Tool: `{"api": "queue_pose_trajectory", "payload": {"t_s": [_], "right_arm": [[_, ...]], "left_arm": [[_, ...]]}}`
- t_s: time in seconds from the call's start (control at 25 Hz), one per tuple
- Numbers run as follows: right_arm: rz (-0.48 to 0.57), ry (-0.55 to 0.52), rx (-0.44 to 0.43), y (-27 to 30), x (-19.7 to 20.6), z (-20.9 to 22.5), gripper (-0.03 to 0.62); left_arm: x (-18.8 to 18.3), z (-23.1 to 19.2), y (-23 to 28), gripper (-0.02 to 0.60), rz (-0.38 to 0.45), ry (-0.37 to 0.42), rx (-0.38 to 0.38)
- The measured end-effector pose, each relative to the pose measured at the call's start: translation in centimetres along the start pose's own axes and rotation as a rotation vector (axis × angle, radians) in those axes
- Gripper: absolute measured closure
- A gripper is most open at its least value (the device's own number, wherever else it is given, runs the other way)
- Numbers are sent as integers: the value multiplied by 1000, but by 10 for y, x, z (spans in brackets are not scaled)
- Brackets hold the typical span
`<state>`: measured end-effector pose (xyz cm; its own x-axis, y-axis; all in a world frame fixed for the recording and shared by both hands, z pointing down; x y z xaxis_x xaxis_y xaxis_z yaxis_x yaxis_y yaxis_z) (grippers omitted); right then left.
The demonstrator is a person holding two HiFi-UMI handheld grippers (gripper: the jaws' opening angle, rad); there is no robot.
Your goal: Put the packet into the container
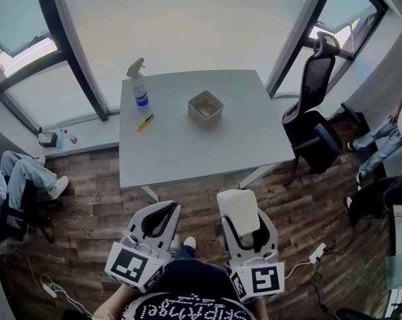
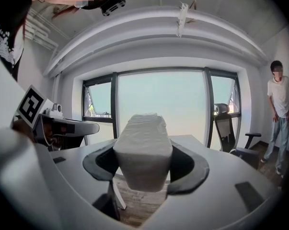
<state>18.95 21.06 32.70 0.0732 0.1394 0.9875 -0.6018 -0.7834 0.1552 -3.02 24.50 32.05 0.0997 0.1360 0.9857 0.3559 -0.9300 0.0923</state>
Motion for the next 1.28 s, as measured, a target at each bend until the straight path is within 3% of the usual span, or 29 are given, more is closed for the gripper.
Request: {"api": "queue_pose_trajectory", "payload": {"t_s": [0.2, 0.56, 1.28], "right_arm": [[2, 84, 28, 2, 4, 5, 313], [-22, 84, 53, 5, 7, 11, 313], [-47, 93, 84, 73, -10, 14, 313]], "left_arm": [[-3, 1, 4, 574, -3, 7, -1], [2, -2, 10, 574, -14, -5, 13], [-21, -69, 63, 574, -18, -8, 77]]}}
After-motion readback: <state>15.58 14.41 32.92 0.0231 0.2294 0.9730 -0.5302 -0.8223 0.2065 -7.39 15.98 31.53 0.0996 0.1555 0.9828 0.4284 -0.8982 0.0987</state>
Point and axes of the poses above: the fingertips, and each gripper's own axes: y forward along the fingers, z to its right, x out of its underside, the point moved 9 cm from there along -y, backward along the fingers, and after that the axes turned 5 degrees about z, right-handed, at the moved point
